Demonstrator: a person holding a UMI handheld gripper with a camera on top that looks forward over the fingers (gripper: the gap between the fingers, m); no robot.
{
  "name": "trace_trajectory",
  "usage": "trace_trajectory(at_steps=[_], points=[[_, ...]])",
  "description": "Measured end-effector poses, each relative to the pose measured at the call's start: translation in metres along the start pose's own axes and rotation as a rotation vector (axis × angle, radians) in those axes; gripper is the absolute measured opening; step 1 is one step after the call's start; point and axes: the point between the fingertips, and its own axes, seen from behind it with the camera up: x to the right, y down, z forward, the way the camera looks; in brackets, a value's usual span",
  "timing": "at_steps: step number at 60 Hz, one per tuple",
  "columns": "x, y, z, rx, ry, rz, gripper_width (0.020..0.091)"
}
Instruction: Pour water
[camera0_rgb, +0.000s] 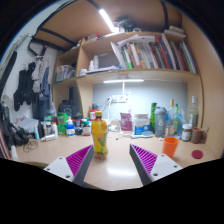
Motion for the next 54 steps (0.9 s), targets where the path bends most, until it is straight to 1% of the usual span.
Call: trace_trajectory(at_steps=[6, 9, 13, 22, 29, 32, 35, 38, 40, 45, 49, 51, 53, 54], points=[[-0.030, -0.002, 0.046, -0.007, 0.011, 0.031, 0.0825], [-0.038, 0.001, 0.067, -0.023, 0.041, 0.052, 0.0825], [-0.049, 0.001, 0.095, -0.018, 0.061, 0.058, 0.0826], [-0.037, 0.013, 0.147, -0.042, 0.169, 0.012, 0.0825], [-0.035, 0.024, 0.184, -0.085, 0.161, 0.036, 0.0823], [-0.036, 0.025, 0.197, -0.094, 0.147, 0.043, 0.0808], [-0.034, 0.028, 0.209, -0.098, 0.149, 0.037, 0.0765], [-0.034, 0.035, 0.217, -0.127, 0.146, 0.031, 0.0540], [-0.032, 0.033, 0.220, -0.121, 0.155, 0.027, 0.0534], [-0.028, 0.033, 0.222, -0.118, 0.165, 0.002, 0.0463], [-0.030, 0.033, 0.221, -0.105, 0.158, -0.002, 0.0425], [-0.030, 0.033, 0.220, -0.104, 0.152, -0.002, 0.0394], [-0.029, 0.033, 0.219, -0.105, 0.149, 0.001, 0.0389], [-0.028, 0.032, 0.218, -0.106, 0.148, 0.004, 0.0363]])
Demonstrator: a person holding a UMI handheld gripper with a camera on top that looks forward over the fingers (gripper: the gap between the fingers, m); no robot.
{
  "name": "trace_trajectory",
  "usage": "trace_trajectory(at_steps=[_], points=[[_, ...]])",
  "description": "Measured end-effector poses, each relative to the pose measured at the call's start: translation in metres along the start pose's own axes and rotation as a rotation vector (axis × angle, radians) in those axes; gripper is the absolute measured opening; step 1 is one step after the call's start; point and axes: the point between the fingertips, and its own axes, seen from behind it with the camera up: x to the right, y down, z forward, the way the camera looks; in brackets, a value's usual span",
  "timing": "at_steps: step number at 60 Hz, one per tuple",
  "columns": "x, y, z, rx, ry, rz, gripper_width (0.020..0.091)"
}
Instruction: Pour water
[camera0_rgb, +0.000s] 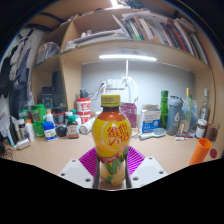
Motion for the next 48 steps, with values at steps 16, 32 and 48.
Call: trace_trajectory(at_steps=[16, 32, 48], points=[[0.071, -0.127, -0.066, 0.230, -0.050, 0.300, 0.0363], [0.147, -0.088, -0.076, 0.045, -0.247, 1.416, 0.0359], [0.151, -0.074, -0.073, -0.065, -0.414, 1.896, 0.0360]])
